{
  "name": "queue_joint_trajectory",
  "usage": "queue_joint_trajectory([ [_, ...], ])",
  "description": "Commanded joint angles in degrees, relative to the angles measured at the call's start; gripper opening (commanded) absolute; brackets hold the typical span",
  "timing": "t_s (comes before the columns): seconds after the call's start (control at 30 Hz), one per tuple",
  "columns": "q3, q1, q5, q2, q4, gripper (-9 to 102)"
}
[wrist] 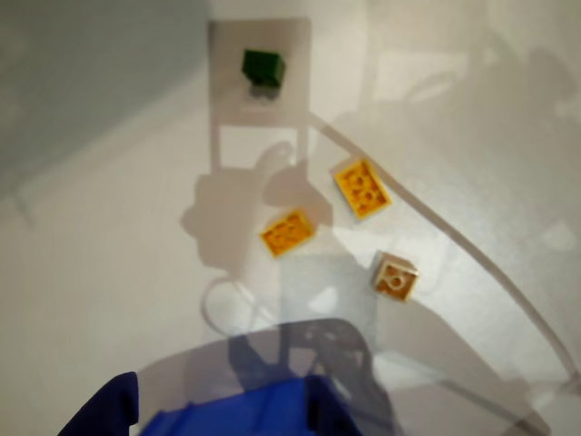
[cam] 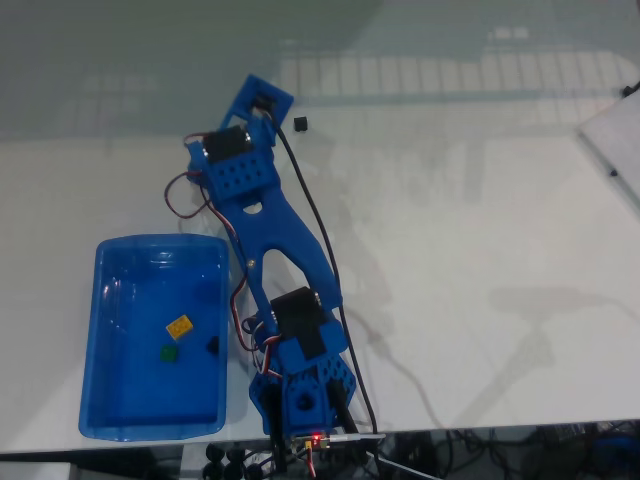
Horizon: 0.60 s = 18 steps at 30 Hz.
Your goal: Pick up all the lego then put into the bin
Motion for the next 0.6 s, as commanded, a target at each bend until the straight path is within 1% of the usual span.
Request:
queue_joint_trajectory([
  [0.0, 3.69, 1.32, -0.44, 1.93, -2.46, 23],
  [0.27, 16.0, 3.78, -3.16, 7.91, -5.89, 21],
  [0.57, 20.13, 10.02, -6.5, 9.32, -5.98, 19],
])
